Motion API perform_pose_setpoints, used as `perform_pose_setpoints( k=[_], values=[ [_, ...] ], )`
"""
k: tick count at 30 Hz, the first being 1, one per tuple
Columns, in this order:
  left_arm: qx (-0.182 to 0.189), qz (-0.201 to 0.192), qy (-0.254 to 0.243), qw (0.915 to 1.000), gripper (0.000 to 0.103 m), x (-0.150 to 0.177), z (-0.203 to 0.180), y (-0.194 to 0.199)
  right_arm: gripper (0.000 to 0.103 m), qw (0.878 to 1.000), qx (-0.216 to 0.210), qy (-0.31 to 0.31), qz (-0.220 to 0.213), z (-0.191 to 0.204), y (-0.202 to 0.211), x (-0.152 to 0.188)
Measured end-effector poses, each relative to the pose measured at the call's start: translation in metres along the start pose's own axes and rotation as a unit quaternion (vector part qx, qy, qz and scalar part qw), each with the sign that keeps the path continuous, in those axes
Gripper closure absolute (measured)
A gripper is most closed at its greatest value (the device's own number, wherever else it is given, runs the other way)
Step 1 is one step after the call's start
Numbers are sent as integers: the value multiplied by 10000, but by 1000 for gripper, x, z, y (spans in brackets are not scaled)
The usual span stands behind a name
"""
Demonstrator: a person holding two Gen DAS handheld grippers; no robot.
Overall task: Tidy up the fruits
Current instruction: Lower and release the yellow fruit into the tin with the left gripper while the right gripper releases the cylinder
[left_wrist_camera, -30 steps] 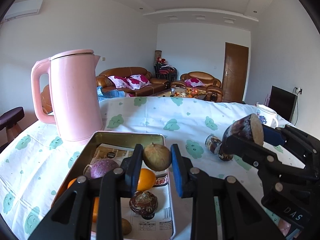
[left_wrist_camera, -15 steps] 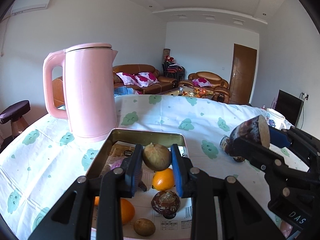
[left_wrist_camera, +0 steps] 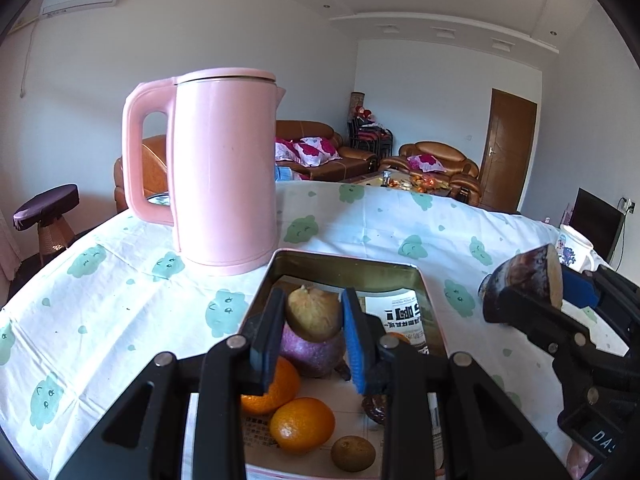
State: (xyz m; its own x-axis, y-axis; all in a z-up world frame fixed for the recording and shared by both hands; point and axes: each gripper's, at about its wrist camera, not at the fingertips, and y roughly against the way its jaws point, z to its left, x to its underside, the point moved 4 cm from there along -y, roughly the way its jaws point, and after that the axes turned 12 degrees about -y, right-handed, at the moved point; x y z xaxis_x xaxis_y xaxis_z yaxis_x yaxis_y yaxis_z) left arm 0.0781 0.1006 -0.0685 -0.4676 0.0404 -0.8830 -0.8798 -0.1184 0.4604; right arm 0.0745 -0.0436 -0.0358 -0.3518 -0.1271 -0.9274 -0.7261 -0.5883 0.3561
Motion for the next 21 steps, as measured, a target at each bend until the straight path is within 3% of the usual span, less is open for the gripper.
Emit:
perform_pose_setpoints(
  k=[21],
  values=[
    [-39, 369, 19, 9993, 73, 10, 13, -16, 61, 9994, -175, 130, 277, 28, -28, 11]
  ],
)
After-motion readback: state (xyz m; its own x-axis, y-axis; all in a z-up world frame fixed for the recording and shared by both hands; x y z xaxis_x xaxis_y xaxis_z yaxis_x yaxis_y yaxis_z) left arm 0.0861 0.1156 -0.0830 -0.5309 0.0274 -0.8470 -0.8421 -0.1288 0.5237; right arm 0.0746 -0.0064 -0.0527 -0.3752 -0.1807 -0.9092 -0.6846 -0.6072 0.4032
